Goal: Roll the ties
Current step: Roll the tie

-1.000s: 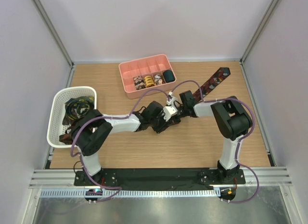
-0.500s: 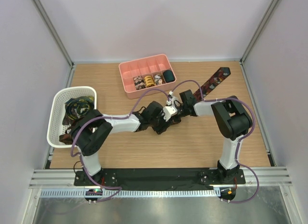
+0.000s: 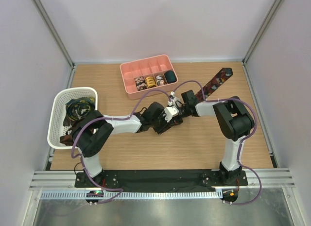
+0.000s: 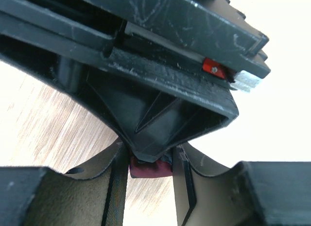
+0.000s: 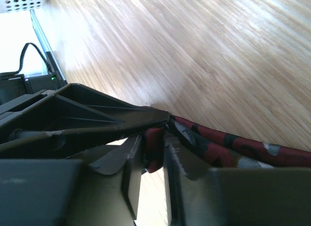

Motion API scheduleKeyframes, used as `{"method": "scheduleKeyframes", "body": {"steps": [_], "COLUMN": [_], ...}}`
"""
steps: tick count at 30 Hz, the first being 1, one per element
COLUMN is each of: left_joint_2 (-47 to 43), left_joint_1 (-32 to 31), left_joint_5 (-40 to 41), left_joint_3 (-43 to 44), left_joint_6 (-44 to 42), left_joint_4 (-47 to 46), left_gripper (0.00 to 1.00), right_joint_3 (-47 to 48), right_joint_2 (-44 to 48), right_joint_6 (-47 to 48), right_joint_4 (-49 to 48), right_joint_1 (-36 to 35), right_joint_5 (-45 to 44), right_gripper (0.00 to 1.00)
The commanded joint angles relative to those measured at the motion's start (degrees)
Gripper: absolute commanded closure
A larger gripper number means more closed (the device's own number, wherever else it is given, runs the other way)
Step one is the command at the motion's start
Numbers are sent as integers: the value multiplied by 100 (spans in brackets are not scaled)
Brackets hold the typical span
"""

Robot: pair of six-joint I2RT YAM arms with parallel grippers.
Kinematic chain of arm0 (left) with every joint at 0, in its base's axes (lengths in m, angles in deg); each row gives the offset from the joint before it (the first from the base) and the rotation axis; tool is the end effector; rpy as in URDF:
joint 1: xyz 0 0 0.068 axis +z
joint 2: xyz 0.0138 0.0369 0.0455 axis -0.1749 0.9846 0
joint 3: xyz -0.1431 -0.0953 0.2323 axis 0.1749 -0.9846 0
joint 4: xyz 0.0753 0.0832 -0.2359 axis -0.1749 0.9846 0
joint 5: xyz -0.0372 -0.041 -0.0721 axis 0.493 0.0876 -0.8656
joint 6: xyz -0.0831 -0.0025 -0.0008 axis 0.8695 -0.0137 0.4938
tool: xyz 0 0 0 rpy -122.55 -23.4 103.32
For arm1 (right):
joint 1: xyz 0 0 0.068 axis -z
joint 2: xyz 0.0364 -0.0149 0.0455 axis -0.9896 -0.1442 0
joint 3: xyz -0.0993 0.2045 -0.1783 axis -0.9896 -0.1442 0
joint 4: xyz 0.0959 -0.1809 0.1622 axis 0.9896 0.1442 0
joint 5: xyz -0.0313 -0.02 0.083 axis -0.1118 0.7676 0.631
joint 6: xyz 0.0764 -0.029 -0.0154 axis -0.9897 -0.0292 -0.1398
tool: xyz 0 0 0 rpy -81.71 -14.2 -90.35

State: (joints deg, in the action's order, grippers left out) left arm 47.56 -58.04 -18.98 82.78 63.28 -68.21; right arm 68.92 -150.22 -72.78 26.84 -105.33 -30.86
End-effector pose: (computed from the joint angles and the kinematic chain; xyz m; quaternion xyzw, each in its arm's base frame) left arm 0.2549 -0.3005 0.1393 0.4402 0.8149 -0.2063 0.3155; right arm 0.3216 0.2003 0.1072 -0.1526 0.8683 0.4621 0.0959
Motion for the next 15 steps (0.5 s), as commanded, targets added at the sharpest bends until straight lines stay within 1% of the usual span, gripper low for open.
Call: {"method": "scheduleKeyframes", "body": {"steps": [1, 3, 6, 13, 15], "left_joint_2": [21, 38, 82, 144, 161], "left_joint_1": [-2, -11, -20, -37, -37], "left_joint_5": [-4, 5, 14, 49, 58], "left_joint_3": [-53, -44, -27, 26, 35], "left_joint_6": [-61, -78, -87, -105, -105], "left_joint_4": [328, 345, 363, 442, 477], "left_gripper": [65, 66, 66, 67, 67], "right_joint_3": [154, 189, 215, 268, 242], "right_joint_2": [-75, -23, 65, 179, 241], "right_joint_6": [84, 40, -4, -48, -75], "right_joint_4": [55, 55, 90, 196, 213], "right_joint_1": [76, 85, 76, 94, 103], "right_joint_5": [-314, -314, -331, -366, -436], "right_gripper": [67, 66, 60, 59, 56]}}
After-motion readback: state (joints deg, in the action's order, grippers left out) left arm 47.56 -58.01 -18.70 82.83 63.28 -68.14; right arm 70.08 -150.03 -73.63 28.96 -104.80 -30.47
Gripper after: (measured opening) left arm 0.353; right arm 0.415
